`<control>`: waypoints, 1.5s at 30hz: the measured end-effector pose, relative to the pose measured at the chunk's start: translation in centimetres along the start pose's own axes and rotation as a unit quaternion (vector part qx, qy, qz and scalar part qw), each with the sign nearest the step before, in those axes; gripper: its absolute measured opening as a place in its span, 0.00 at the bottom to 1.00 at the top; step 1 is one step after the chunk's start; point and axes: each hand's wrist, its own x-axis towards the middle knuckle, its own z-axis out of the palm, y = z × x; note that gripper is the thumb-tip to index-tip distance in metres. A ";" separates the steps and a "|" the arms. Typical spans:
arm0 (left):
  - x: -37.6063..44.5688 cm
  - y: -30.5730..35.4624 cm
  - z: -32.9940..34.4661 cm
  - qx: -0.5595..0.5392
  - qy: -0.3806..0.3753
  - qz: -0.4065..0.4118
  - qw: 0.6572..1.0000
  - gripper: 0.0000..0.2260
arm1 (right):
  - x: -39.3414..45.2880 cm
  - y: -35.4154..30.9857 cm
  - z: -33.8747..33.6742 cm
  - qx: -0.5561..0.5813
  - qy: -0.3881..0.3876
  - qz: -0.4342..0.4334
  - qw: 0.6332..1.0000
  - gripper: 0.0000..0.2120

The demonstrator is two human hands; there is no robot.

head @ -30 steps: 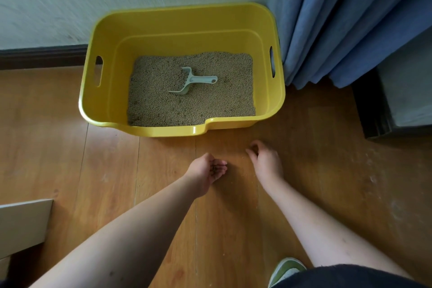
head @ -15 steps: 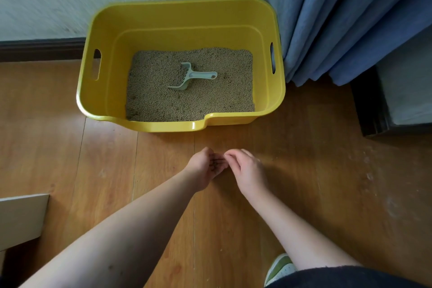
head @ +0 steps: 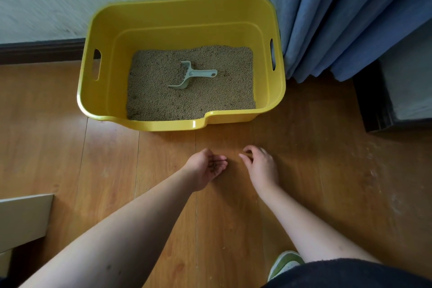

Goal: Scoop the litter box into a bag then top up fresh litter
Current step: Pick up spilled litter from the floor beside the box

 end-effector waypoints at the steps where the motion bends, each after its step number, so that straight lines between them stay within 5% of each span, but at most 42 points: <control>1: 0.0 0.0 0.0 0.000 0.000 -0.001 1.000 0.17 | 0.1 0.0 0.1 0.001 0.006 -0.001 1.000 0.10; 8: -0.1 -0.1 -0.2 -0.001 -0.010 -0.005 1.000 0.17 | 0.5 -0.2 -0.4 -0.022 0.001 -0.013 1.000 0.09; 13: -0.3 0.1 0.5 -0.002 -0.034 -0.011 0.999 0.17 | -0.9 -0.4 -2.8 0.225 -0.042 0.112 0.967 0.06; 15: -0.3 0.2 0.6 -0.002 -0.039 -0.015 0.999 0.17 | -1.9 -0.2 -3.3 0.397 -0.063 0.201 0.893 0.07; 18: -0.2 0.1 1.0 0.001 -0.044 -0.019 0.999 0.17 | -3.1 0.7 -4.0 0.641 -0.074 0.262 0.718 0.16; 20: -0.1 -0.1 1.5 0.004 -0.046 -0.027 0.999 0.17 | -3.6 1.3 -4.7 0.694 -0.084 0.280 0.658 0.18; 22: -0.3 -0.3 1.9 0.015 -0.055 -0.034 0.998 0.17 | -3.9 2.1 -5.2 0.704 -0.092 0.290 0.642 0.19; 27: -1.1 -0.7 2.8 0.046 -0.081 -0.027 0.995 0.16 | -4.5 4.5 -5.9 0.609 -0.121 0.263 0.739 0.17; 31: -1.1 -0.8 3.0 0.044 -0.087 -0.023 0.995 0.15 | -3.7 4.8 -6.2 0.682 -0.050 0.316 0.658 0.16; 32: -1.0 -0.9 3.0 0.045 -0.088 -0.020 0.995 0.16 | -3.3 4.7 -6.4 0.671 -0.029 0.324 0.666 0.17; 34: -0.9 -1.0 3.1 0.049 -0.091 -0.014 0.995 0.16 | -2.7 5.0 -6.9 0.495 0.001 0.311 0.811 0.15; 36: -1.0 -1.1 3.2 0.053 -0.095 -0.011 0.994 0.15 | -2.3 5.7 -6.8 0.193 -0.002 0.205 0.960 0.14; 39: -1.0 -1.3 3.3 0.058 -0.099 -0.010 0.993 0.15 | -1.7 6.4 -6.3 0.049 0.001 0.084 0.995 0.16; 45: -1.2 -1.0 3.4 0.065 -0.105 0.002 0.992 0.15 | -0.9 7.0 -5.3 -0.012 0.002 0.061 0.998 0.16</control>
